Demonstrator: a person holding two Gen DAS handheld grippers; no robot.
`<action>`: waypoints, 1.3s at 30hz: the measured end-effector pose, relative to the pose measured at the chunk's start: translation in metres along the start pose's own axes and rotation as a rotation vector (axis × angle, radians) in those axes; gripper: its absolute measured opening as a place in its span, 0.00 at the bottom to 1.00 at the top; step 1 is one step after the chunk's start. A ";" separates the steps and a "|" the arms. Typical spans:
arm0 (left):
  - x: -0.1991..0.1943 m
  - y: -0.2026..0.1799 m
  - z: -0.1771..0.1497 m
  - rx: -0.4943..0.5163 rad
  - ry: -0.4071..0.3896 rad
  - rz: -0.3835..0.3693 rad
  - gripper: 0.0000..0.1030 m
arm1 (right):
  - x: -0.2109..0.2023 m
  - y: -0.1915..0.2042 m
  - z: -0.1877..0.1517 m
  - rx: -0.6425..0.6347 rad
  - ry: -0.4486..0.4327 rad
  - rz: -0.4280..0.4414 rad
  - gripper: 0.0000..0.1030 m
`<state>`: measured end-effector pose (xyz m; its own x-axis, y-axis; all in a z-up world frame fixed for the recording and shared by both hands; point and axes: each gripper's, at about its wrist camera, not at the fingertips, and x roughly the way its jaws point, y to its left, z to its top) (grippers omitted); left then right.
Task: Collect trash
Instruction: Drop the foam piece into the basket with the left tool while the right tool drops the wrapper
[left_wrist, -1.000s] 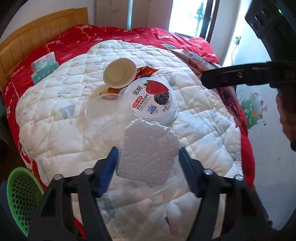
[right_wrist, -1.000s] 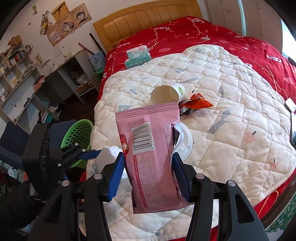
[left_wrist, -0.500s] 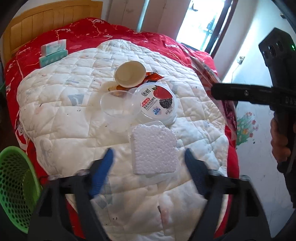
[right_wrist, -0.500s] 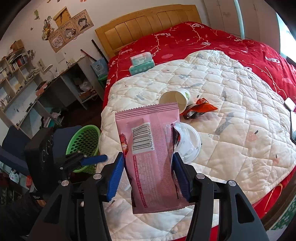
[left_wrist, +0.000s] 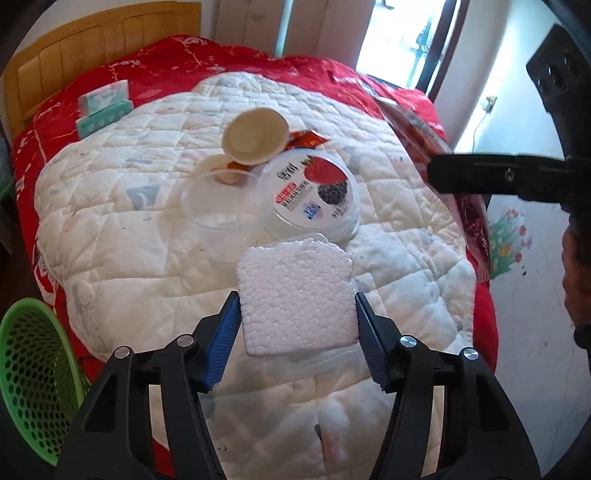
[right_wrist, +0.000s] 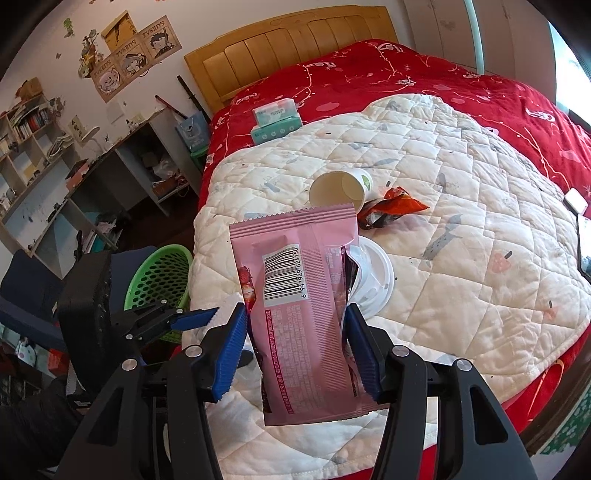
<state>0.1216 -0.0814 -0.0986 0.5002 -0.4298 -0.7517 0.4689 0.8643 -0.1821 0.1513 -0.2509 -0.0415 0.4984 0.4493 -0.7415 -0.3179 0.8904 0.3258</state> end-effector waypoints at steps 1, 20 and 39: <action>-0.005 0.002 -0.001 -0.007 -0.012 -0.002 0.58 | 0.000 0.002 0.000 -0.003 -0.002 0.002 0.51; -0.115 0.155 -0.061 -0.351 -0.121 0.307 0.58 | 0.049 0.111 0.016 -0.152 0.027 0.126 0.51; -0.145 0.281 -0.138 -0.669 -0.101 0.439 0.79 | 0.155 0.223 0.040 -0.214 0.144 0.210 0.53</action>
<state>0.0809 0.2598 -0.1284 0.6157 -0.0081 -0.7879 -0.3051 0.9195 -0.2479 0.1899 0.0207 -0.0602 0.2900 0.5931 -0.7511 -0.5713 0.7369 0.3614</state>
